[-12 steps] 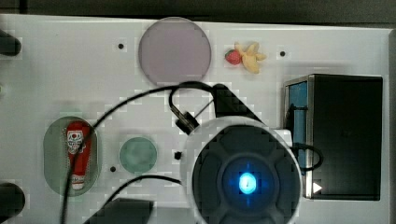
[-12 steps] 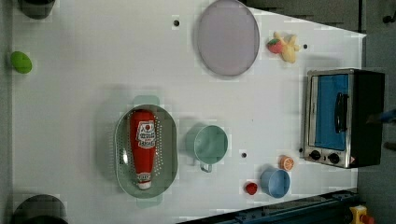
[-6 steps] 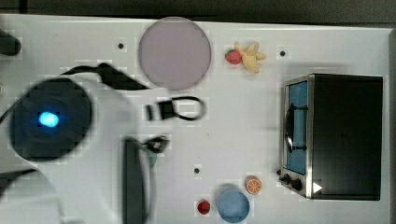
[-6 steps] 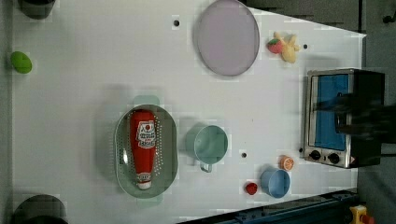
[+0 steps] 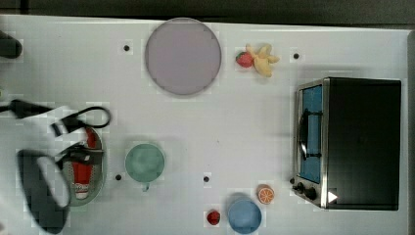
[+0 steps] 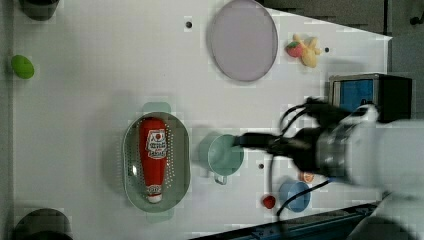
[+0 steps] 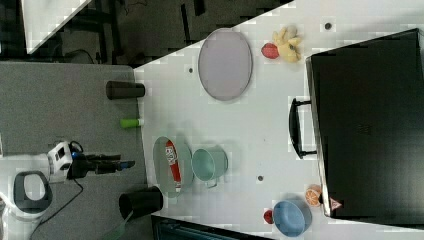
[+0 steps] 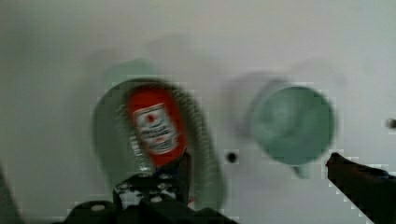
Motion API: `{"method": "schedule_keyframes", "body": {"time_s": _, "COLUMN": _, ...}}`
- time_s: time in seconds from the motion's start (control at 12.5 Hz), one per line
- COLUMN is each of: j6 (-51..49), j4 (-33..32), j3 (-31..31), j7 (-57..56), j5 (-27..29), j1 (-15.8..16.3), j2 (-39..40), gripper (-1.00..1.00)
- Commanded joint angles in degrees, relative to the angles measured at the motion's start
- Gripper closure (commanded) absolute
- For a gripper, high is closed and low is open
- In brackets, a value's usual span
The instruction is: Pick ketchup from strainer and place it on the table
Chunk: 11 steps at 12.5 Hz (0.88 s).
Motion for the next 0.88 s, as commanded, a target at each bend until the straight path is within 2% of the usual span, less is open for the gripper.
{"method": "schedule_keyframes", "body": {"time_s": 0.08, "j6": 6.60, "j4": -2.80, "j3": 4.09, "j7": 3.19, "j5": 0.20, "j1": 0.26, "j2": 1.57, "gripper": -1.00}}
{"method": "schedule_keyframes", "body": {"time_s": 0.4, "j6": 22.31, "j4": -9.47, "j3": 7.39, "j7": 3.34, "j5": -2.66, "j1": 0.61, "j2": 8.80, "gripper": -1.00}}
{"method": "schedule_keyframes", "body": {"time_s": 0.56, "j6": 28.76, "j4": -11.54, "j3": 7.16, "j7": 5.83, "j5": -7.95, "j1": 0.80, "j2": 12.89, "gripper": -1.00}}
{"method": "schedule_keyframes", "body": {"time_s": 0.88, "j6": 33.79, "j4": -11.87, "j3": 6.79, "j7": 15.49, "j5": -18.67, "j1": 1.25, "j2": 22.69, "gripper": -1.00}}
